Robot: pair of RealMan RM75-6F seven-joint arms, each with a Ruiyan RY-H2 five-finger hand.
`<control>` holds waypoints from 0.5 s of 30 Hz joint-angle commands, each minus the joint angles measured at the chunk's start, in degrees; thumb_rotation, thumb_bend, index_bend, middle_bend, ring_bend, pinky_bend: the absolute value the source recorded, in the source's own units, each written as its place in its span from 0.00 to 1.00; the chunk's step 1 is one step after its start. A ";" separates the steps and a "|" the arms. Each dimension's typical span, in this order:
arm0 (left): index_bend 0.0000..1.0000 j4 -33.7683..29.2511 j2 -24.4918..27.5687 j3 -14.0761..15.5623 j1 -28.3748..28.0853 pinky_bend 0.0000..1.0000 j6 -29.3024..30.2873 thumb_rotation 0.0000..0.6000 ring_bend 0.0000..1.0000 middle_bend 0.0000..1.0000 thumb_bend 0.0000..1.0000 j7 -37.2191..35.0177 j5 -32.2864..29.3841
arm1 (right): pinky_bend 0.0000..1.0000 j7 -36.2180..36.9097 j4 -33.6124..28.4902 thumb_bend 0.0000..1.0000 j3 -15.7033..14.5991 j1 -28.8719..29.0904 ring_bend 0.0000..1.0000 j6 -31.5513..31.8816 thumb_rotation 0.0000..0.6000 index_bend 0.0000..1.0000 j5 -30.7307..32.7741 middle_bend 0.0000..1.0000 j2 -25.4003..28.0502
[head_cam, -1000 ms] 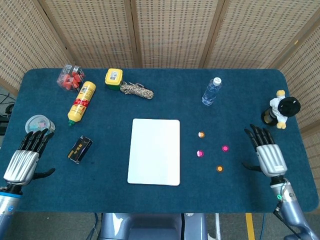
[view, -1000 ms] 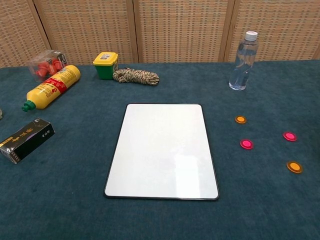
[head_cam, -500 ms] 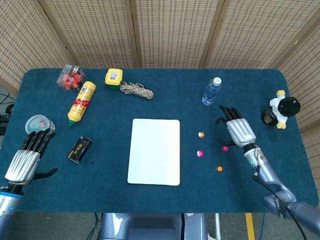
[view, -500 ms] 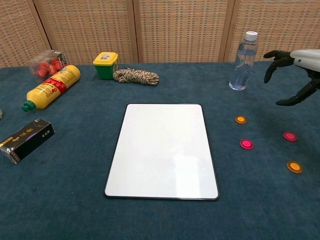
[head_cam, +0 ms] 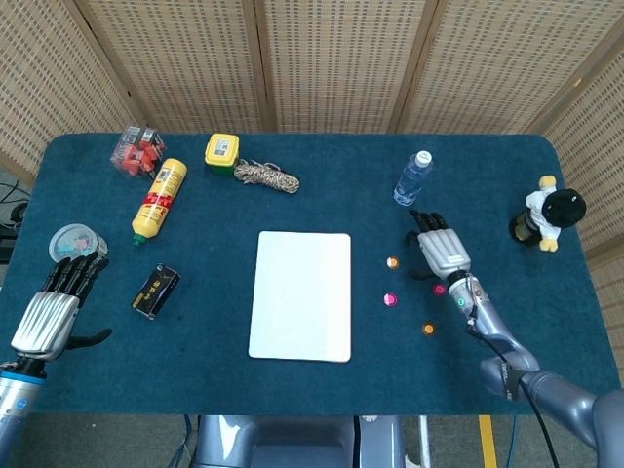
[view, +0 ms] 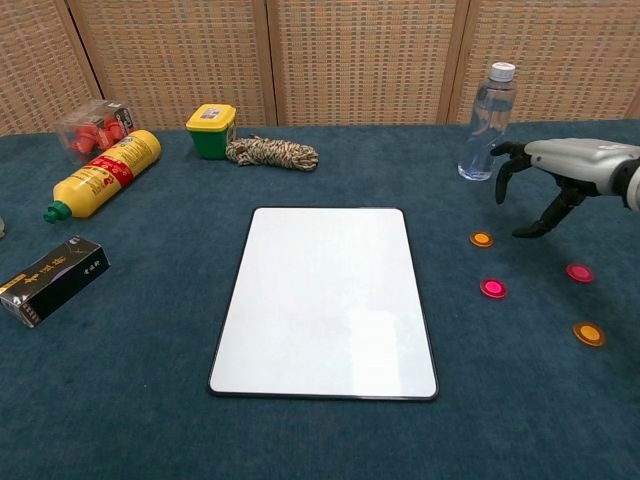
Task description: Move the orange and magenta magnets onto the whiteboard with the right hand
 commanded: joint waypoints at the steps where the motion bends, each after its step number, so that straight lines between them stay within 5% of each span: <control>1: 0.00 -0.29 0.19 0.09 -0.06 0.00 -0.36 1.00 0.00 0.00 0.00 -0.44 -0.19 | 0.00 -1.42 1.00 0.26 -0.20 0.81 0.00 -0.42 1.00 0.38 0.78 0.00 -1.60; 15: 0.00 -0.94 0.64 0.17 -0.27 0.00 -1.05 1.00 0.00 0.00 0.00 -1.57 -0.48 | 0.00 -5.09 4.00 0.34 0.86 3.17 0.00 -3.15 1.00 0.38 5.79 0.00 -5.64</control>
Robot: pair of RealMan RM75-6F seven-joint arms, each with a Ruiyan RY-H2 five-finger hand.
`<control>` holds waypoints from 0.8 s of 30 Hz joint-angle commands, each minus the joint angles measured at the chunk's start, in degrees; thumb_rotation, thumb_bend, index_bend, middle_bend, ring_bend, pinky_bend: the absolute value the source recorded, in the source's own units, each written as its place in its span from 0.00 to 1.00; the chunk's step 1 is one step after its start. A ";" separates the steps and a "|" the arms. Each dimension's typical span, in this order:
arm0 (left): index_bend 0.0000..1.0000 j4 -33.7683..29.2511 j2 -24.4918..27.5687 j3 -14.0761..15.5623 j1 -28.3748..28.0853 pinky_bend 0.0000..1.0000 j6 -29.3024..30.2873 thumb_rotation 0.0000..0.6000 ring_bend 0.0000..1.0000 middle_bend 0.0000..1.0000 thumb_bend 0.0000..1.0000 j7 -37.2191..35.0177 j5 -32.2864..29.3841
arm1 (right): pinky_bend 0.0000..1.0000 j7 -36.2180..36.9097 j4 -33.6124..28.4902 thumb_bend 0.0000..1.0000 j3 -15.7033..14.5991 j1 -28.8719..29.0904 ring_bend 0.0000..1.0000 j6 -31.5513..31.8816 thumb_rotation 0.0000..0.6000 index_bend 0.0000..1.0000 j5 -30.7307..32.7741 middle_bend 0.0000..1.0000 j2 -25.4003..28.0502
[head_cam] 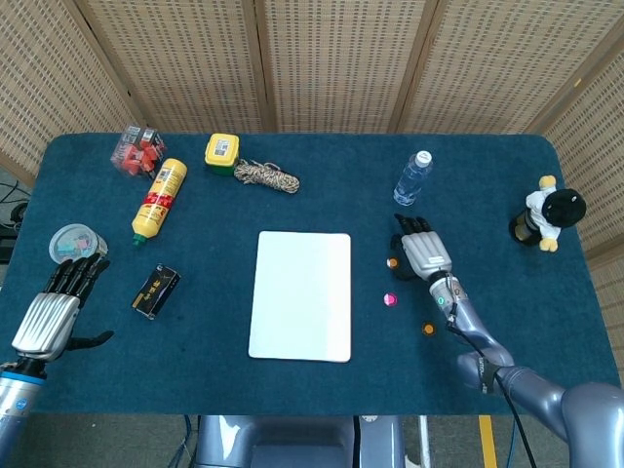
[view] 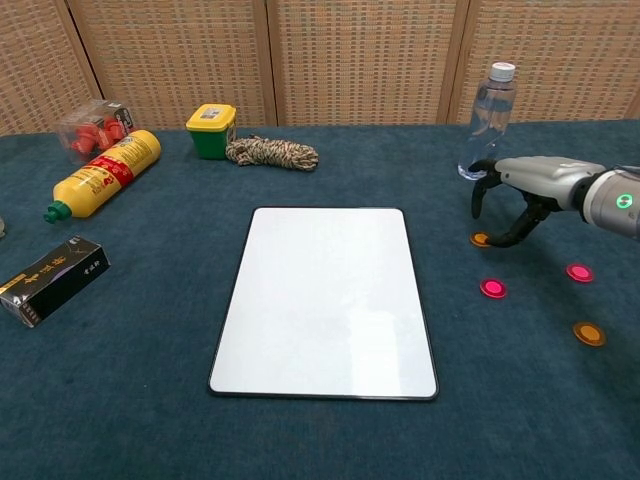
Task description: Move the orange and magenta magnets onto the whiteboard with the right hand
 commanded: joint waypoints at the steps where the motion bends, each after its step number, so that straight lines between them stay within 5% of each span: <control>1: 0.00 -0.09 0.02 -0.02 -0.05 0.00 -0.14 1.00 0.00 0.00 0.00 0.04 -0.13 | 0.00 -1.37 0.52 0.34 0.14 0.64 0.00 -0.55 1.00 0.38 0.92 0.00 -0.53; 24: 0.00 -0.30 0.07 0.02 -0.07 0.00 -0.17 1.00 0.00 0.00 0.00 0.03 -0.24 | 0.00 -4.85 0.73 0.34 -0.88 1.13 0.00 -1.27 1.00 0.38 4.19 0.00 -1.90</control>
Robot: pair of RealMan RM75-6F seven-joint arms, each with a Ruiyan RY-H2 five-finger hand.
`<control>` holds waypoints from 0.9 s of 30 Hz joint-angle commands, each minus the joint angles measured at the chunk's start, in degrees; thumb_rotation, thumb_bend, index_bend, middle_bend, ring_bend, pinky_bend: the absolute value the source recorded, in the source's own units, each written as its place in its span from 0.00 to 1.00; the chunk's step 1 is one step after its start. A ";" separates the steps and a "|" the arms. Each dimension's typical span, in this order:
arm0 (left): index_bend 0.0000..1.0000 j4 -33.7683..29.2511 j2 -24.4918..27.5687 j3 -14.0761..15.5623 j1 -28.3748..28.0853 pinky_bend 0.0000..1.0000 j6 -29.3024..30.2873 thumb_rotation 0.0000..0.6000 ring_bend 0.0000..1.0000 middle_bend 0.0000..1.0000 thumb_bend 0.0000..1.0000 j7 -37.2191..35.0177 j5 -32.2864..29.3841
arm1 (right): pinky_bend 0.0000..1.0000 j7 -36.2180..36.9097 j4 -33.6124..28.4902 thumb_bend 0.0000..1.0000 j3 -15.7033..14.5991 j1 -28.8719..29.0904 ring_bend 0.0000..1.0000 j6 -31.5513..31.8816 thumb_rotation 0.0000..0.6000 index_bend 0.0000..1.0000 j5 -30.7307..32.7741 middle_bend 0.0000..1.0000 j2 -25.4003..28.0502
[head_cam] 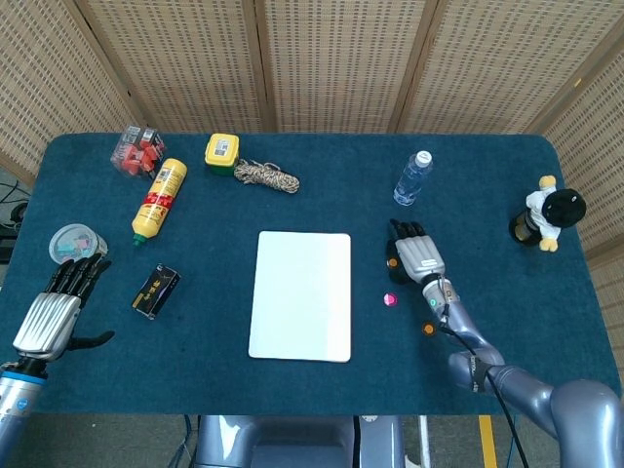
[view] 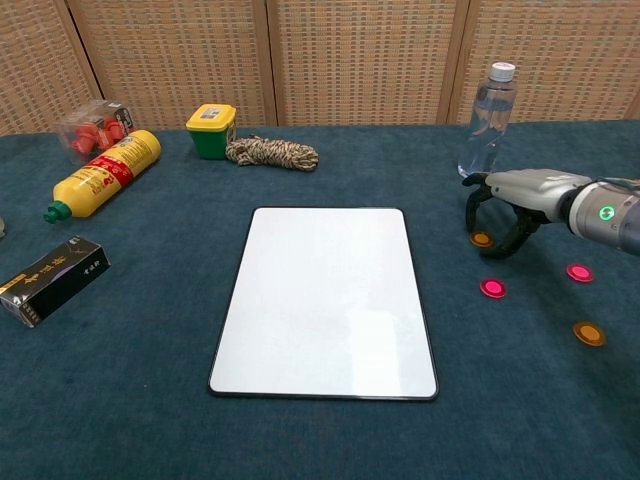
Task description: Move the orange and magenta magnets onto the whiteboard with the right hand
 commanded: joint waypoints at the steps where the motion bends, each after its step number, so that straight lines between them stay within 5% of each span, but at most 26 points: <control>1: 0.00 -0.01 0.01 0.01 0.00 0.00 -0.02 1.00 0.00 0.00 0.00 -0.04 -0.02 | 0.00 -0.23 0.17 0.34 -0.09 0.05 0.00 0.06 1.00 0.38 0.14 0.00 -0.15; 19: 0.00 -0.08 0.00 0.03 -0.01 0.00 -0.06 1.00 0.00 0.00 0.00 -0.01 -0.08 | 0.00 0.08 0.13 0.39 -0.20 0.33 0.00 0.85 1.00 0.55 -0.04 0.00 -0.48; 27: 0.00 -0.21 0.04 0.04 -0.08 0.00 -0.21 1.00 0.00 0.00 0.00 0.02 -0.13 | 0.00 -0.53 -6.11 0.39 2.00 1.88 0.00 1.95 1.00 0.55 0.07 0.00 2.70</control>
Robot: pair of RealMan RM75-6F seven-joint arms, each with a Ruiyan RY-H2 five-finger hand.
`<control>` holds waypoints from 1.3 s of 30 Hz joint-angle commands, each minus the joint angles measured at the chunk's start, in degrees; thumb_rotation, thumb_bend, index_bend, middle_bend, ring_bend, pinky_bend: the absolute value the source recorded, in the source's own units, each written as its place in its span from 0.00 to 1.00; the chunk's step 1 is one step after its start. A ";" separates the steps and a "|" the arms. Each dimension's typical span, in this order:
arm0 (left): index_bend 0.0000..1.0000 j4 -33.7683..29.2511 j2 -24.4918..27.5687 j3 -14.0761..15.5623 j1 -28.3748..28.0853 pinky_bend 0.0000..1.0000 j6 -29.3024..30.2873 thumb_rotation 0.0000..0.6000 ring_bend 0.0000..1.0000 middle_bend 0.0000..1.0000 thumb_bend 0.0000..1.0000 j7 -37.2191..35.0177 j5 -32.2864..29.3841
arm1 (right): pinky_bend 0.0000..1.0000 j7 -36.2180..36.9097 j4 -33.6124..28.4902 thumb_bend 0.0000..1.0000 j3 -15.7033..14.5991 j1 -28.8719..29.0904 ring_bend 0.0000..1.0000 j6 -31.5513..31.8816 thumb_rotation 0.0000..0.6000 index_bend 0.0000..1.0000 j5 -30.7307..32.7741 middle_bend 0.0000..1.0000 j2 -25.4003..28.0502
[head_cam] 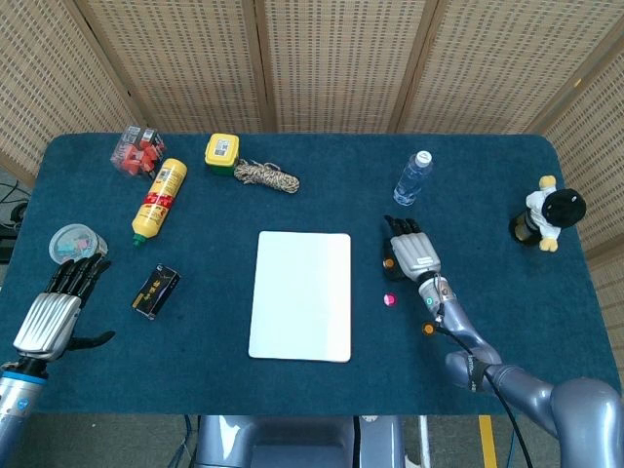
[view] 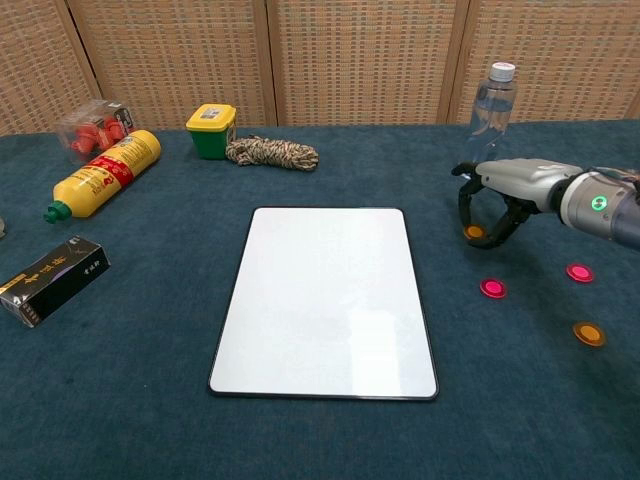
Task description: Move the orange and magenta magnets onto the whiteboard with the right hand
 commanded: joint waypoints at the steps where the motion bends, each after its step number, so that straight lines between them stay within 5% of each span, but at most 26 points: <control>1: 0.00 -0.02 0.00 -0.01 -0.04 0.00 -0.06 1.00 0.00 0.00 0.00 0.06 -0.03 | 0.00 -1.41 -3.72 0.39 1.55 1.36 0.00 0.32 1.00 0.55 0.69 0.00 1.90; 11: 0.00 -0.30 -0.01 -0.02 -0.45 0.00 -0.98 1.00 0.00 0.00 0.00 0.20 -0.37 | 0.00 -11.24 -8.84 0.39 4.57 6.44 0.00 -1.09 1.00 0.55 10.18 0.00 0.64; 20: 0.00 -0.84 0.85 0.12 -1.06 0.00 -2.95 1.00 0.00 0.00 0.00 0.30 -1.52 | 0.00 -24.60 -7.36 0.39 5.63 15.39 0.00 0.15 1.00 0.55 22.67 0.00 -7.05; 29: 0.00 -1.01 1.35 0.20 -0.92 0.00 -3.19 1.00 0.00 0.00 0.00 -0.04 -2.10 | 0.00 -27.83 -7.44 0.38 5.35 18.97 0.00 0.47 1.00 0.54 26.82 0.00 -10.15; 31: 0.00 -1.08 1.40 0.24 -0.91 0.00 -3.22 1.00 0.00 0.00 0.00 -0.05 -2.13 | 0.00 -28.22 -8.04 0.30 4.88 19.16 0.00 0.26 1.00 0.45 27.42 0.00 -9.88; 33: 0.00 -1.04 1.39 0.28 -0.89 0.00 -3.23 1.00 0.00 0.00 0.00 0.01 -2.14 | 0.00 -29.43 -9.48 0.09 4.40 19.51 0.00 -0.72 1.00 0.17 30.07 0.00 -8.66; 35: 0.00 -1.05 1.42 0.35 -0.89 0.00 -3.34 1.00 0.00 0.00 0.00 0.07 -2.17 | 0.00 -30.42 -11.43 0.00 4.19 19.87 0.00 -0.73 1.00 0.02 32.49 0.00 -7.07; 39: 0.00 -1.17 1.50 0.38 -1.03 0.00 -3.70 1.00 0.00 0.00 0.00 0.24 -2.32 | 0.00 -31.68 -16.58 0.00 2.72 19.40 0.00 0.87 1.00 0.00 33.52 0.00 -2.95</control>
